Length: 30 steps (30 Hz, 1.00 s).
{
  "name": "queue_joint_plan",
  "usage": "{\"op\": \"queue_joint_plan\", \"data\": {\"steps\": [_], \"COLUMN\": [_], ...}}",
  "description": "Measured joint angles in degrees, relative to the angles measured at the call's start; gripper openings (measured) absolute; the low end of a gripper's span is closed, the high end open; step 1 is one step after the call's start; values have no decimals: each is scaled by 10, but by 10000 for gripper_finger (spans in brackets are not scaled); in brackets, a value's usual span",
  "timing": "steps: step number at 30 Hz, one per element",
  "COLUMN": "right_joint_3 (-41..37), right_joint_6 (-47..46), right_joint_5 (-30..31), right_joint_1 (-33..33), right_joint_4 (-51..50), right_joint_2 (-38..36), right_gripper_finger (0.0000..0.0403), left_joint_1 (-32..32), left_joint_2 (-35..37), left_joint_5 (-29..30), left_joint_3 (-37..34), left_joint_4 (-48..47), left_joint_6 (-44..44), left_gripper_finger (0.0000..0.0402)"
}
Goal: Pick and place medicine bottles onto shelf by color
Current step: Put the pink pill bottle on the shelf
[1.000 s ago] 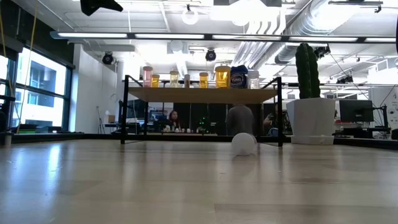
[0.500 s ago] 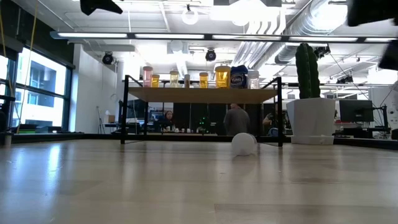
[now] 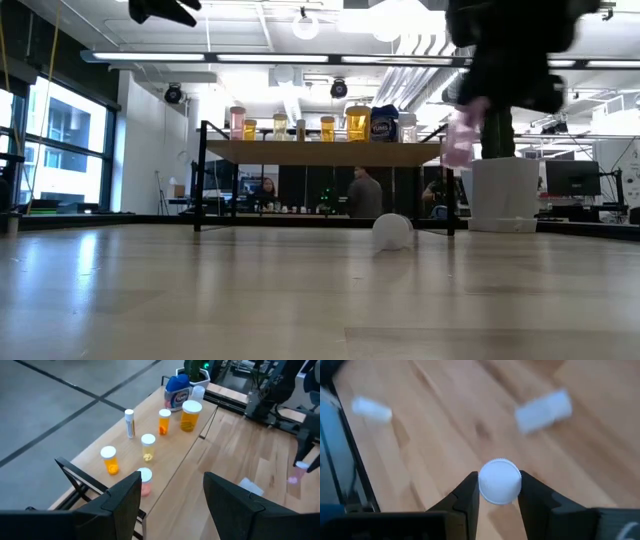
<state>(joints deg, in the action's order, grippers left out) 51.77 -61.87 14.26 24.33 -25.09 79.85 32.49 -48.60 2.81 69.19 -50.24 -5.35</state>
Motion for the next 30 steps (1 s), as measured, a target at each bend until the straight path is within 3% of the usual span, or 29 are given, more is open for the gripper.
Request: {"op": "queue_joint_plan", "data": {"steps": [6, 16, 30], "right_joint_3": [3, 101, 262], "right_joint_6": [57, 188, 299], "right_joint_5": [-2, 6, 1], "right_joint_1": [-74, -191, -327], "right_joint_4": [51, 29, -146], "right_joint_2": [-17, -17, -16], "right_gripper_finger": [95, 95, 95], "left_joint_1": [0, 0, 0], "left_joint_2": [-10, -19, -24], "left_joint_5": [-1, -2, -2], "left_joint_3": [0, 0, 0], "left_joint_4": [0, 0, 3], "left_joint_6": [10, 30, 41], "left_gripper_finger": [204, 204, 204]}}
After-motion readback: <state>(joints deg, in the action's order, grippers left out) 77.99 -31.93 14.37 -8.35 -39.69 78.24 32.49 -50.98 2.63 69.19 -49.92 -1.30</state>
